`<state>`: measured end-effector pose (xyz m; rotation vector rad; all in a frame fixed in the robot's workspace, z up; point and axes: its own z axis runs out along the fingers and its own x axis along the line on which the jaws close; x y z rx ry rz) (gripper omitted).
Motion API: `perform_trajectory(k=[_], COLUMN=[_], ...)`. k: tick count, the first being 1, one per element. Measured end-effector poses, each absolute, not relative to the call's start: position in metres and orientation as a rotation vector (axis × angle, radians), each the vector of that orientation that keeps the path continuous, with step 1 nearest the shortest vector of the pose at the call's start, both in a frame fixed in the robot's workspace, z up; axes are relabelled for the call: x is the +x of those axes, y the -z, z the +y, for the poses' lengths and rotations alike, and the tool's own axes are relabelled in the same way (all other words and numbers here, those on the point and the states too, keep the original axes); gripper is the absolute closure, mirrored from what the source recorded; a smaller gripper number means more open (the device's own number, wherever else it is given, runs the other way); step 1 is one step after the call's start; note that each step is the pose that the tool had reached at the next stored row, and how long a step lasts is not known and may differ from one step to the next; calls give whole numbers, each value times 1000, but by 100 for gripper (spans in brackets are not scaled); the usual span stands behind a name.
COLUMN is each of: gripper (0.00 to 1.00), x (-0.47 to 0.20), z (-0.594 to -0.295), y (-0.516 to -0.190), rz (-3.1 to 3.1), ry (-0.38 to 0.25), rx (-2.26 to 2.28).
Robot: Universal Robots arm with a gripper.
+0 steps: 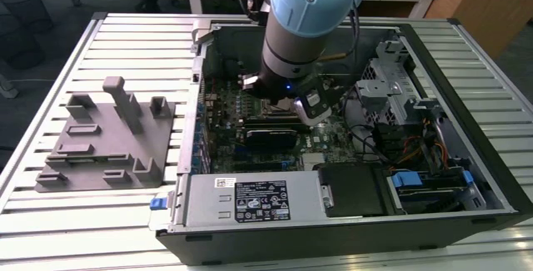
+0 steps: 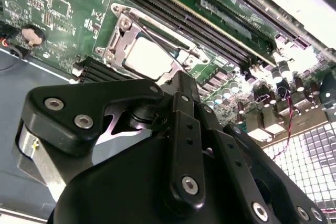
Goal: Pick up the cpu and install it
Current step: 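Install the second cpu locking lever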
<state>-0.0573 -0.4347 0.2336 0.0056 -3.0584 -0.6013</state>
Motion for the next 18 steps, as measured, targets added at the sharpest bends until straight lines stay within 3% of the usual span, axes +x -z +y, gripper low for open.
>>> perform_trajectory(k=[18], gripper=[89], x=[-70], z=[-436], y=[-211], rz=[-3059], ry=[601], rx=[2])
